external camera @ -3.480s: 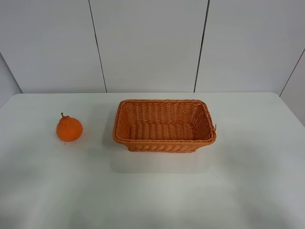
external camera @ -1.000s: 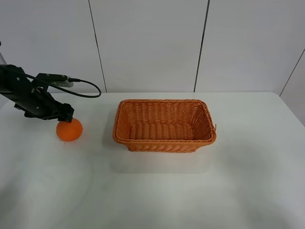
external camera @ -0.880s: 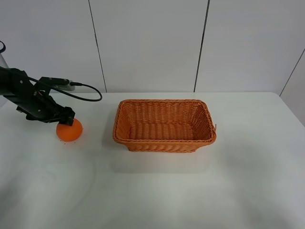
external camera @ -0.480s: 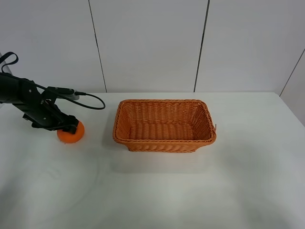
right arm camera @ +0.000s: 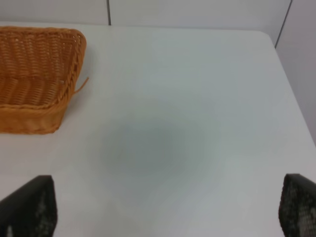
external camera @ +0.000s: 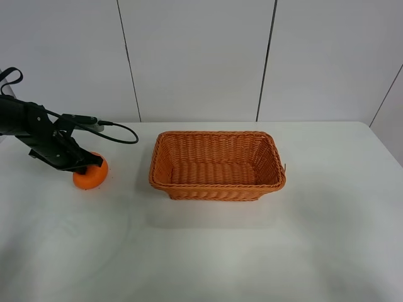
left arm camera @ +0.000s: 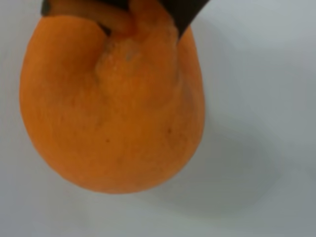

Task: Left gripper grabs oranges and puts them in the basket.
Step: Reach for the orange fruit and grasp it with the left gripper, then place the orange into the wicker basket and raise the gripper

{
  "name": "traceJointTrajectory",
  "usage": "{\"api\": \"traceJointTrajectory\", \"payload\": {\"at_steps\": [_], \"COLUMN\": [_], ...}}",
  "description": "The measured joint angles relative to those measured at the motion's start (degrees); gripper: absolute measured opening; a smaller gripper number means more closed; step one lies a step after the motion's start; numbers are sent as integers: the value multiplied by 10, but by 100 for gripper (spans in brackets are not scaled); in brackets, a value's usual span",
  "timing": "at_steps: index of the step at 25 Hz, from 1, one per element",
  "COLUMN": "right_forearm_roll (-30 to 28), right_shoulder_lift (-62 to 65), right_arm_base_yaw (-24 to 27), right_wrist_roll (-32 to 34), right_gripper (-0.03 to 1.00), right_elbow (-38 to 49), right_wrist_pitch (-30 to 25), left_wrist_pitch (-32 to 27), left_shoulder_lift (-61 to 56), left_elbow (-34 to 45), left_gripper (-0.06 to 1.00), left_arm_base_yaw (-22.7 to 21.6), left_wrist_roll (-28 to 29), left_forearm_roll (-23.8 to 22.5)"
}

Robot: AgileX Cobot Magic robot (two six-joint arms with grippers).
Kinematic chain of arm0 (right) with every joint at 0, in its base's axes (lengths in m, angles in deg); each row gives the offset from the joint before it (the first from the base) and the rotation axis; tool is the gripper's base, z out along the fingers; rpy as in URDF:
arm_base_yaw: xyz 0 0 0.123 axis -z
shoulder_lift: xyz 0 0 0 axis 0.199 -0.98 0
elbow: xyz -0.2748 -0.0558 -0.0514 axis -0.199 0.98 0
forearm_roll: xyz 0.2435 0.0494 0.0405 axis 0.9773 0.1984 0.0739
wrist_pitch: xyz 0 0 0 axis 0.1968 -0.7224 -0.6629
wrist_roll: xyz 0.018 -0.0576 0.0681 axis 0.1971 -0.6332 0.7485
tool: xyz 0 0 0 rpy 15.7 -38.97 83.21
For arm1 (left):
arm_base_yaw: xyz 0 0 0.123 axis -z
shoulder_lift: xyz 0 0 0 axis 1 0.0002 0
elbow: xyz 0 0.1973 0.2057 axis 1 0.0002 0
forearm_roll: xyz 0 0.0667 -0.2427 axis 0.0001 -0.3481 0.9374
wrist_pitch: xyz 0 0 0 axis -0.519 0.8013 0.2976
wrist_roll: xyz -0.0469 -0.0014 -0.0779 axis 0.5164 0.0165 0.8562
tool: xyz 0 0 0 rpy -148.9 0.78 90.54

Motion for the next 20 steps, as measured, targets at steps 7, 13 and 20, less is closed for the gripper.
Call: {"api": "traceJointTrajectory", "payload": {"at_steps": [7,13,20], "right_forearm_roll": [0,0,0], "right_shoulder_lift": [0,0,0], "right_arm_base_yaw": [0,0,0], "right_wrist_roll": [0,0,0], "right_gripper": [69,69,69], "right_elbow": [0,0,0], "right_wrist_pitch": [0,0,0], "left_wrist_pitch": [-12,-56,-137], "left_shoulder_lift": [-25,-100,-218], "left_elbow": [0,0,1], "left_gripper": [12,12,12], "left_arm_base_yaw": [1,25,80], "left_wrist_roll": [0,0,11], "left_forearm_roll": [0,-1,-1]}}
